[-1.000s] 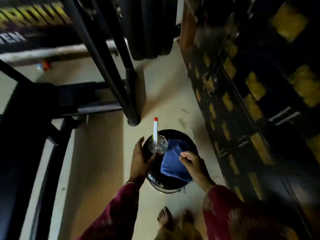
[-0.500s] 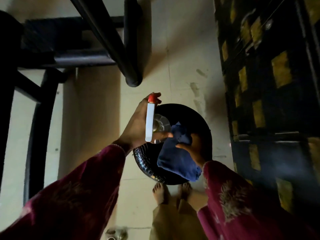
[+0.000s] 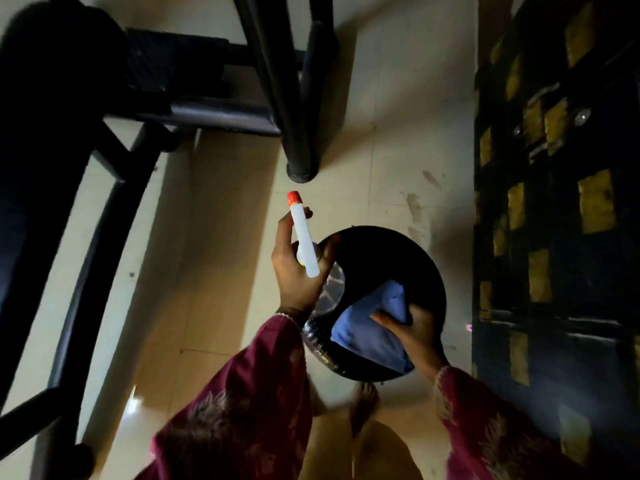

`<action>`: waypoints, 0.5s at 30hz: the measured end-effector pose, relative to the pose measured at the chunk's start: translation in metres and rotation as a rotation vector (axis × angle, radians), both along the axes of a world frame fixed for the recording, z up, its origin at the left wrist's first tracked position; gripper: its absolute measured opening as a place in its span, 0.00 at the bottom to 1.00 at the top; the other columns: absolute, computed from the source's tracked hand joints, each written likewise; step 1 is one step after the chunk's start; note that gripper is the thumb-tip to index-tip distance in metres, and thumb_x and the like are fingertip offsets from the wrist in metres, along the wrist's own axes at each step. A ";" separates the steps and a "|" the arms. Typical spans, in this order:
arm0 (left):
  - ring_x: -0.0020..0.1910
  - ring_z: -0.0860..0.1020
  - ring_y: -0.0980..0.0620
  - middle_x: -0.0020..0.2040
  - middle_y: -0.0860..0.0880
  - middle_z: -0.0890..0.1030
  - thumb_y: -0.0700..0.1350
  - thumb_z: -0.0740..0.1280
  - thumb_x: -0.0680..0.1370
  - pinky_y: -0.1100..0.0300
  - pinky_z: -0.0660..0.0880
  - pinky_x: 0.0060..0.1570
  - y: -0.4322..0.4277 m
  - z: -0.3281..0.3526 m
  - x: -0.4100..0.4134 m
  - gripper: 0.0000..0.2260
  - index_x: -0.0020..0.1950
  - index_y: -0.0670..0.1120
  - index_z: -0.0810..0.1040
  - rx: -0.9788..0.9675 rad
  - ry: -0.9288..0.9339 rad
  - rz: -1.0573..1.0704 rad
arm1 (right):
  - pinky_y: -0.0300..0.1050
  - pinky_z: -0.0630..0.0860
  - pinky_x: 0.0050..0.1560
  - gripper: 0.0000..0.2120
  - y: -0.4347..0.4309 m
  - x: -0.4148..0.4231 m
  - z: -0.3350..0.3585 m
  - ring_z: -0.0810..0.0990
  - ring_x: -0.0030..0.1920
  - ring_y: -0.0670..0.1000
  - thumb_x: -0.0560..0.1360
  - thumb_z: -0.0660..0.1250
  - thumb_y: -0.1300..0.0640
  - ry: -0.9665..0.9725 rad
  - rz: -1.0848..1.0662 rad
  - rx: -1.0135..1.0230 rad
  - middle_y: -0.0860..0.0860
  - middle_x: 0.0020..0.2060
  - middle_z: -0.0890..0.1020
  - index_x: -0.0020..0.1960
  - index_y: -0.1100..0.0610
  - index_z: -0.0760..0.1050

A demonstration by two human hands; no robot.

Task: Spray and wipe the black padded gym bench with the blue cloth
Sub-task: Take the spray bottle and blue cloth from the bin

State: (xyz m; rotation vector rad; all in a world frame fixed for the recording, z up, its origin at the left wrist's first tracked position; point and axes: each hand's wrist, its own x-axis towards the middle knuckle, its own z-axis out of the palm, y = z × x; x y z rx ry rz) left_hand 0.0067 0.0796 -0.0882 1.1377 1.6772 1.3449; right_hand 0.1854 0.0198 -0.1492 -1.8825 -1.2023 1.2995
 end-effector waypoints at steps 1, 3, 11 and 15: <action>0.26 0.71 0.60 0.43 0.44 0.77 0.44 0.73 0.69 0.69 0.69 0.33 -0.003 0.006 -0.013 0.21 0.58 0.38 0.72 -0.012 -0.019 0.036 | 0.26 0.71 0.41 0.10 0.003 -0.011 0.009 0.78 0.36 0.43 0.64 0.76 0.63 0.001 0.001 0.013 0.51 0.33 0.80 0.41 0.58 0.77; 0.24 0.70 0.57 0.34 0.45 0.74 0.50 0.73 0.68 0.65 0.70 0.31 -0.010 0.017 -0.049 0.22 0.57 0.42 0.73 -0.027 -0.057 0.125 | 0.23 0.70 0.40 0.11 0.010 -0.040 0.028 0.78 0.35 0.41 0.64 0.76 0.64 0.018 0.019 0.041 0.47 0.33 0.79 0.41 0.58 0.77; 0.36 0.75 0.33 0.40 0.37 0.76 0.63 0.73 0.65 0.42 0.75 0.39 -0.049 0.044 -0.263 0.21 0.53 0.58 0.73 -0.058 -0.027 0.511 | 0.30 0.71 0.32 0.08 0.063 -0.248 0.073 0.77 0.29 0.38 0.66 0.75 0.63 0.238 0.363 -0.087 0.44 0.24 0.80 0.36 0.57 0.76; 0.38 0.78 0.48 0.45 0.48 0.78 0.61 0.71 0.66 0.50 0.78 0.43 -0.066 0.053 -0.393 0.23 0.55 0.52 0.73 -0.021 0.049 0.669 | 0.38 0.75 0.38 0.06 0.086 -0.397 0.078 0.79 0.33 0.43 0.67 0.74 0.61 0.237 0.507 -0.066 0.50 0.32 0.82 0.38 0.57 0.77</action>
